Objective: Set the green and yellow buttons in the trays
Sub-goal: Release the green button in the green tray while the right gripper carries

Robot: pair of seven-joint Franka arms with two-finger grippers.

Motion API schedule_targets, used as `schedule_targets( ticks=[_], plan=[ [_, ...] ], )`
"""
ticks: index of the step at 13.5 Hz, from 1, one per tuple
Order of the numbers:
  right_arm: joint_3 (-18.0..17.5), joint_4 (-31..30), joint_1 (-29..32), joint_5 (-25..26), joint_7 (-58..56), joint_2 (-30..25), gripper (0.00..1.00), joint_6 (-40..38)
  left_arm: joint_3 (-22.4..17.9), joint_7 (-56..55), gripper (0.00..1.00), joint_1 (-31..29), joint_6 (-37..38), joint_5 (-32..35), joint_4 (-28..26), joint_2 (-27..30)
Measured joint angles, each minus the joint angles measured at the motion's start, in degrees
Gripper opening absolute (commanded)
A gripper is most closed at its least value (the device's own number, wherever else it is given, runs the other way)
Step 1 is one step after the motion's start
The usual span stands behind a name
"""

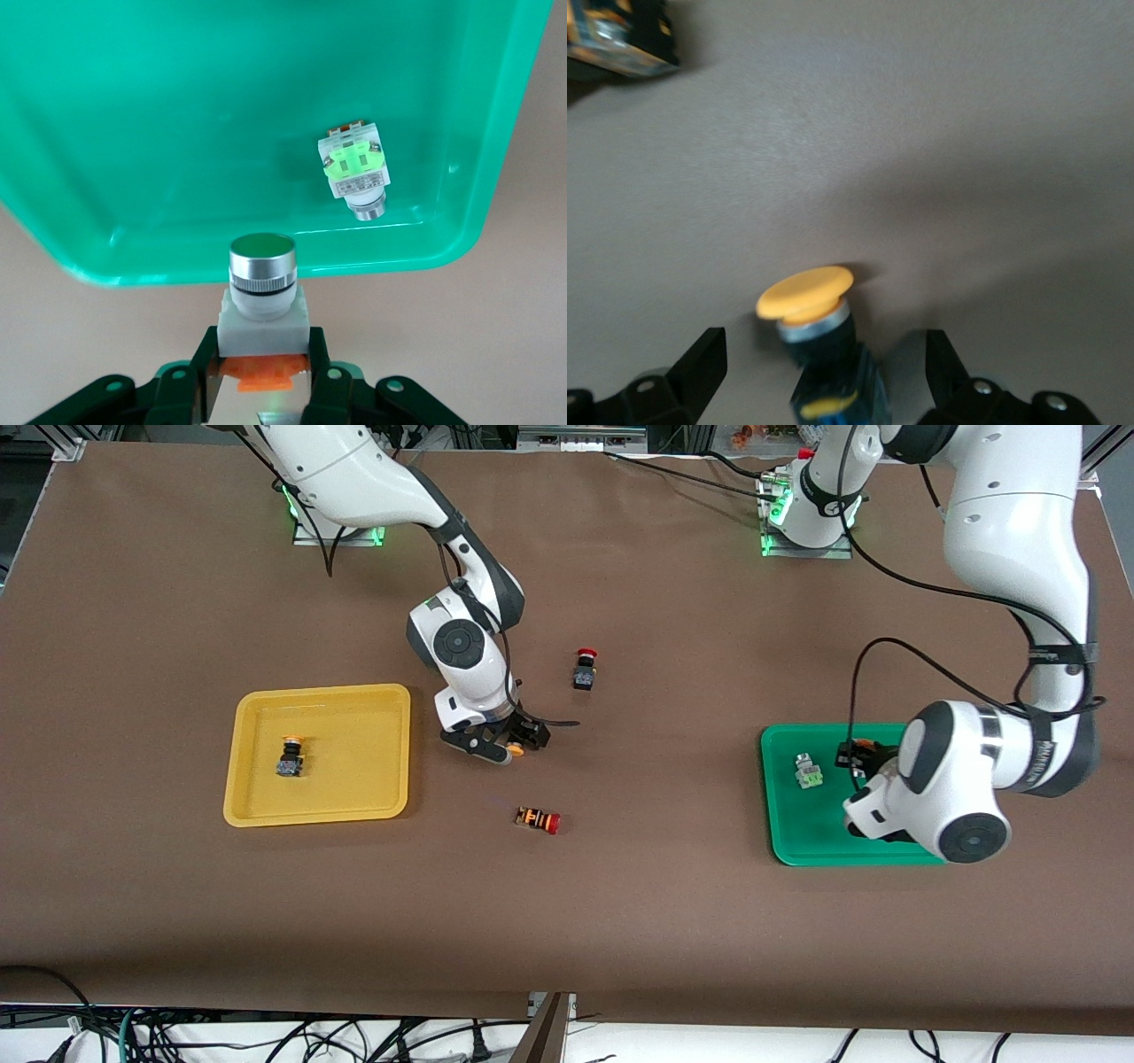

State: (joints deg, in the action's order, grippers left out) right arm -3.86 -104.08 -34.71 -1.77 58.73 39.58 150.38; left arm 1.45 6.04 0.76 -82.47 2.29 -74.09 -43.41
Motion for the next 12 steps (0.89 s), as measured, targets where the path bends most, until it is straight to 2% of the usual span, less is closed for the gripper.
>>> schedule_targets(
  ticks=[1,3,5,6,7,8,9,12],
  plan=[
    [0.06,0.01,-0.08,0.01,0.0,0.21,0.53,0.06,0.08,5.13,0.22,-1.81,-2.13,-1.69,-1.16,-0.07],
    [0.19,0.01,-0.28,0.01,0.0,0.14,0.04,-0.05,0.18,13.82,0.23,-4.0,-6.26,-2.94,-2.92,-0.5],
    [0.23,0.15,-0.34,0.01,0.0,-0.02,0.0,0.08,0.33,19.17,0.25,-4.24,-10.96,-3.03,-4.43,-1.18],
    [0.29,0.17,-0.34,0.01,0.0,-0.19,0.0,0.04,0.58,22.05,0.31,-4.2,-13.68,-3.03,-5.33,-1.46],
    [0.53,0.2,-0.35,0.01,-0.01,-0.32,0.0,0.03,0.75,24.87,0.44,-4.18,-15.98,-3.03,-6.18,-1.68],
    [1.13,0.24,-0.38,0.01,-0.19,-0.4,0.0,0.02,0.77,27.27,0.86,-4.21,-17.67,-3.03,-6.75,-1.83],
    [1.99,0.43,-0.37,0.02,-0.6,-0.47,0.0,-0.25,0.75,29.11,1.0,-4.31,-18.53,-3.03,-7.0,-1.99],
    [5.37,1.75,-0.04,0.04,-5.12,-2.77,0.0,-6.78,0.73,31.41,1.0,-4.67,-18.82,-2.89,-7.03,-2.06]
  ],
)
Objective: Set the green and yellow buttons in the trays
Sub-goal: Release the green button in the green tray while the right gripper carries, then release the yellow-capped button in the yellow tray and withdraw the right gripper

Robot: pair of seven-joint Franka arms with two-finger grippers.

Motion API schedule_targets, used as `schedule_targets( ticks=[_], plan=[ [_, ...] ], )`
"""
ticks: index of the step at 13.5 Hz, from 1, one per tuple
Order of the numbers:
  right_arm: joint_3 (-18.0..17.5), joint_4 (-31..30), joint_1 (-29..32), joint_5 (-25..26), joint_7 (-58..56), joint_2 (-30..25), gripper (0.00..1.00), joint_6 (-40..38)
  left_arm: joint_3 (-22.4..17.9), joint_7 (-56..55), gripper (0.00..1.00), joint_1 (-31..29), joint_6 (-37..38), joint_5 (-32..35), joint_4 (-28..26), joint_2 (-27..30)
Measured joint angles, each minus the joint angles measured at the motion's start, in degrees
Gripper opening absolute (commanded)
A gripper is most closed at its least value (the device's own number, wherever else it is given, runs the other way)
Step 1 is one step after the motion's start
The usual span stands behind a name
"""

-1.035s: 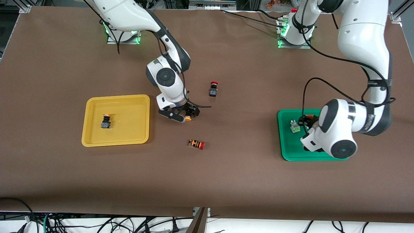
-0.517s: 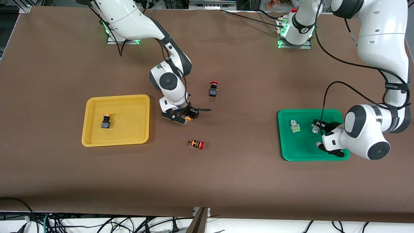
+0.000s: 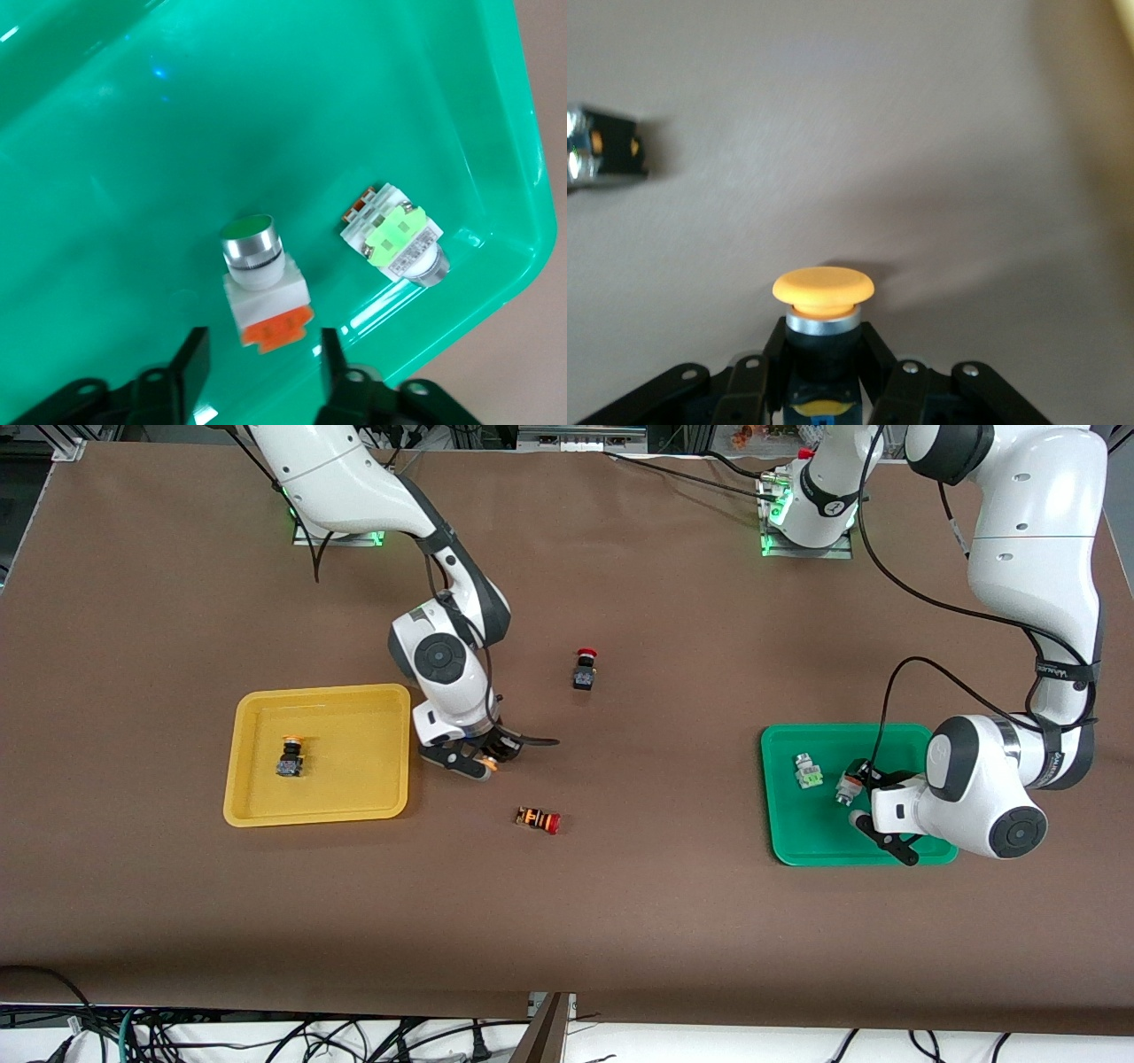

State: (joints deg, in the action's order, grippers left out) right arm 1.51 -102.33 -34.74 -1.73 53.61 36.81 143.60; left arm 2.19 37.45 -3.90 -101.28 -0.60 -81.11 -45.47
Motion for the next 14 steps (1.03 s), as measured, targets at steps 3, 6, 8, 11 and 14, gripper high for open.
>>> schedule_targets(
  ticks=[3,6,8,11,14],
  plan=[
    [2.38,0.61,3.56,-0.03,-11.73,-5.16,0.0,-8.74,0.27,0.13,1.0,0.21,3.32,0.01,0.86,1.61],
    [4.61,0.48,9.45,-0.05,-26.23,-9.08,0.0,-16.19,0.59,-6.02,1.0,1.82,10.5,0.01,2.35,8.26],
    [7.27,-0.69,11.11,-0.09,-33.77,-9.67,0.0,-16.84,0.7,-15.0,1.0,2.46,14.89,0.0,3.47,14.39],
    [8.76,-5.62,13.03,-0.46,-42.14,-9.37,0.06,-11.18,0.1,-23.74,1.0,1.97,16.25,-0.01,7.36,21.55],
    [8.82,-10.77,14.7,-2.85,-45.73,-9.36,0.96,-5.61,-0.55,-25.31,1.0,0.74,19.15,0.0,14.07,22.84]
  ],
)
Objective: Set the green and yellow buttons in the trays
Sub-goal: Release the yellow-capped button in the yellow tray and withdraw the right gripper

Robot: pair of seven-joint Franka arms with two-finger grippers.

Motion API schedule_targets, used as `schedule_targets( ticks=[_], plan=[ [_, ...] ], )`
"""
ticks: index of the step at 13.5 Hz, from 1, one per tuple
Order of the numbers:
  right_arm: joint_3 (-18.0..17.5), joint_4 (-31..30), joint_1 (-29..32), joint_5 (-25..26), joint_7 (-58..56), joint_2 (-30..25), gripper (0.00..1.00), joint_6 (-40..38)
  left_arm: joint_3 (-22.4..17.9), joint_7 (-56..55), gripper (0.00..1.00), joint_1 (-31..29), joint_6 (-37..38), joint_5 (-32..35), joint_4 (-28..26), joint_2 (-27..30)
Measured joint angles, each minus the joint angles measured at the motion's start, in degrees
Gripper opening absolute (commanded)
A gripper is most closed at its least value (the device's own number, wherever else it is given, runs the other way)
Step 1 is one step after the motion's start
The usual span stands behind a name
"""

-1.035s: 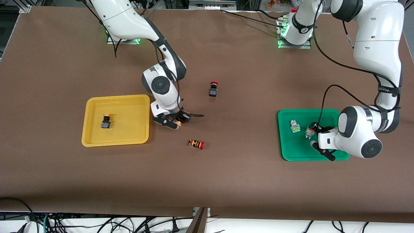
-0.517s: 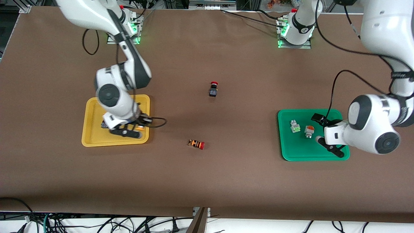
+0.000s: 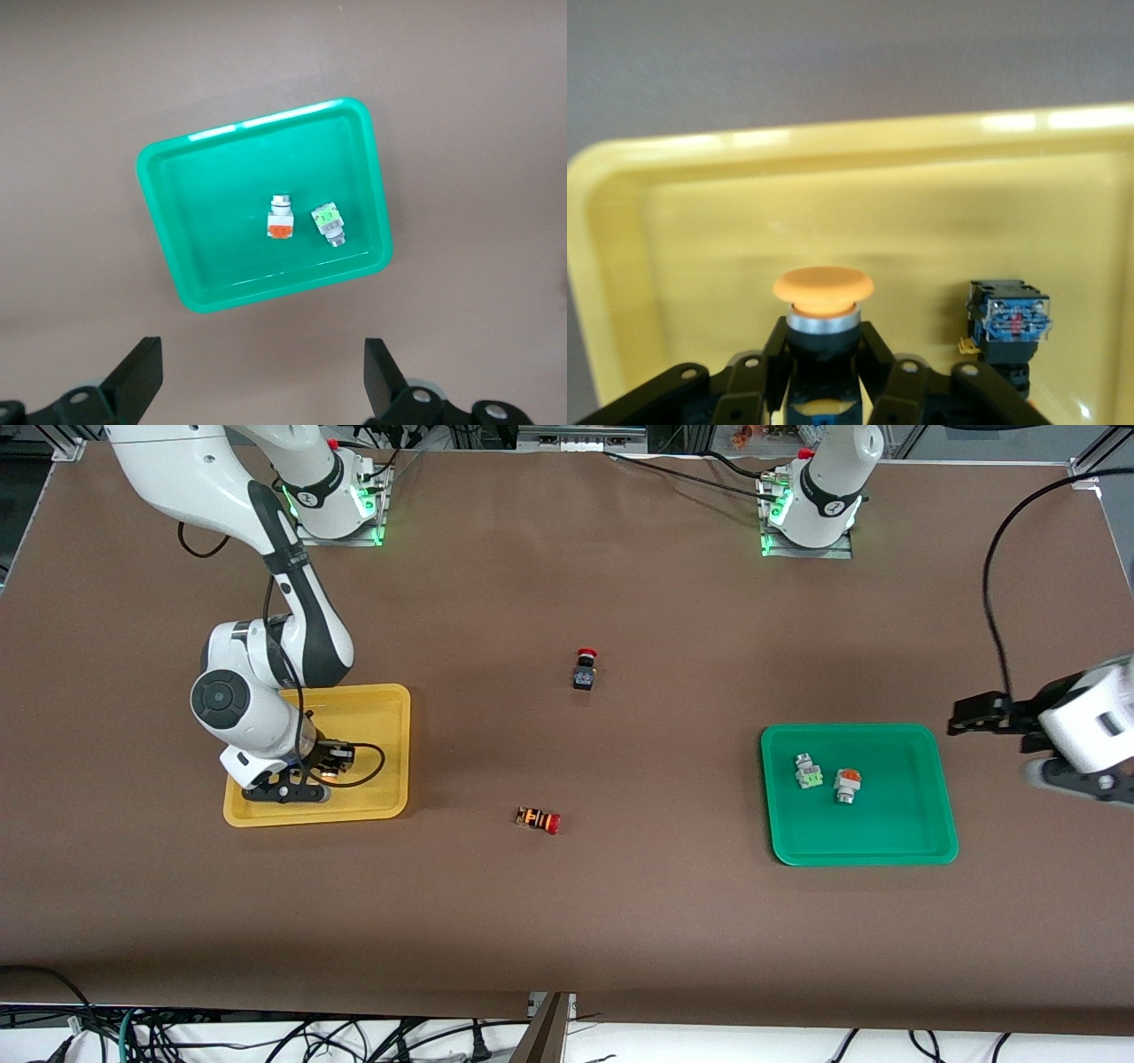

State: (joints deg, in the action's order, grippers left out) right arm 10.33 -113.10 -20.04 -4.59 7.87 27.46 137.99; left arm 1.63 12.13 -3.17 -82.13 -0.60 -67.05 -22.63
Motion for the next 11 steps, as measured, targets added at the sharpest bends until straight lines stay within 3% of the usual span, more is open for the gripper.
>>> schedule_targets(
  ticks=[4,7,9,11],
  plan=[
    [0.72,0.81,-0.04,-0.27,0.01,-3.07,0.99,-2.43,-0.19,-11.8,1.0,-0.42,4.55,1.25,2.45,0.33],
    [4.35,8.56,0.0,-0.27,-0.53,-7.79,0.99,-19.42,-1.15,-14.92,1.0,0.89,5.04,1.33,1.31,2.53],
    [7.52,16.45,0.06,-1.15,-3.03,-9.84,0.99,-33.06,-4.41,-15.15,1.0,3.12,-1.13,0.6,-5.72,7.57],
    [11.8,22.63,0.09,-4.6,-7.02,-10.92,0.99,-42.31,-6.16,-15.14,1.0,4.42,-7.34,0.35,-16.22,15.01]
  ],
)
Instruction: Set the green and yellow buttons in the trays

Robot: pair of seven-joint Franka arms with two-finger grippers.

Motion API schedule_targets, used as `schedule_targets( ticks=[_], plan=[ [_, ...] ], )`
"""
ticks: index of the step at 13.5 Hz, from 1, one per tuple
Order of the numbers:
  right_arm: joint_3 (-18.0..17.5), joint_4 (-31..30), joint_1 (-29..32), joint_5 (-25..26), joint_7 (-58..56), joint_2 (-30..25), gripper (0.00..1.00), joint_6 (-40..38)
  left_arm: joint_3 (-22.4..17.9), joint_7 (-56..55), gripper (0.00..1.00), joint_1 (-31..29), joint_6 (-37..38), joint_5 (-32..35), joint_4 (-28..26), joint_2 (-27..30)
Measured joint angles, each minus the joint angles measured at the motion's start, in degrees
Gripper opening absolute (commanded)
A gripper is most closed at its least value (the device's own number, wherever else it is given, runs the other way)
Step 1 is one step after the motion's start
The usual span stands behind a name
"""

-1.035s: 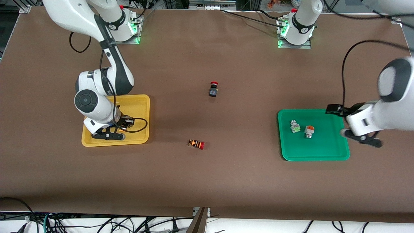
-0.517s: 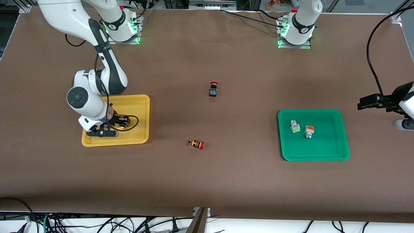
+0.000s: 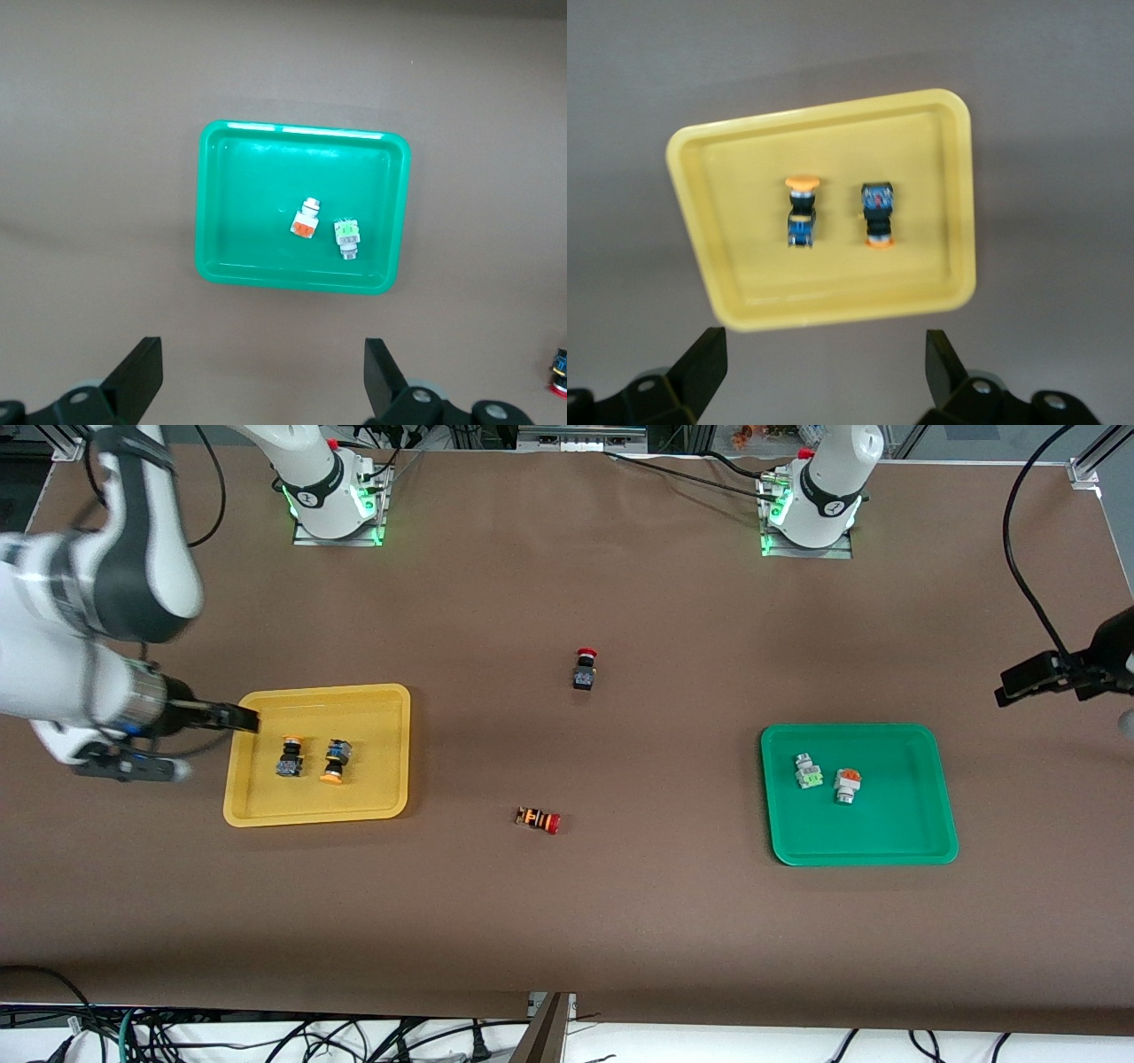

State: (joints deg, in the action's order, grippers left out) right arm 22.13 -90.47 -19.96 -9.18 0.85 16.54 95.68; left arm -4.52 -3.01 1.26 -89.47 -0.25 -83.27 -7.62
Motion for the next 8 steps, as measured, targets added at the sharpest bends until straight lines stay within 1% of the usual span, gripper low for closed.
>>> schedule_targets(
  ticks=[1,2,4,6,8],
  plan=[
    [2.52,2.31,0.06,-1.59,-2.38,-0.33,0.99,-2.87,-0.15,0.02,1.0,0.41,-0.99,0.05,-3.78,3.1],
    [4.99,4.1,0.12,-2.28,-4.67,-0.69,0.99,-5.47,-0.16,0.17,1.0,0.84,-1.27,0.09,-6.18,5.24],
    [8.54,7.29,0.3,-2.34,-7.45,-1.18,0.99,-10.57,-0.16,1.41,1.0,1.38,-1.59,0.12,-8.15,7.02],
    [9.28,10.35,0.3,-2.4,-7.91,-1.32,0.99,-12.26,-0.16,2.28,1.0,1.42,-1.52,0.12,-8.27,7.03],
    [8.91,12.34,-0.06,-1.83,-7.87,-1.16,0.99,-9.97,-0.16,2.41,1.0,1.49,-1.51,0.12,-8.27,6.98]
  ],
)
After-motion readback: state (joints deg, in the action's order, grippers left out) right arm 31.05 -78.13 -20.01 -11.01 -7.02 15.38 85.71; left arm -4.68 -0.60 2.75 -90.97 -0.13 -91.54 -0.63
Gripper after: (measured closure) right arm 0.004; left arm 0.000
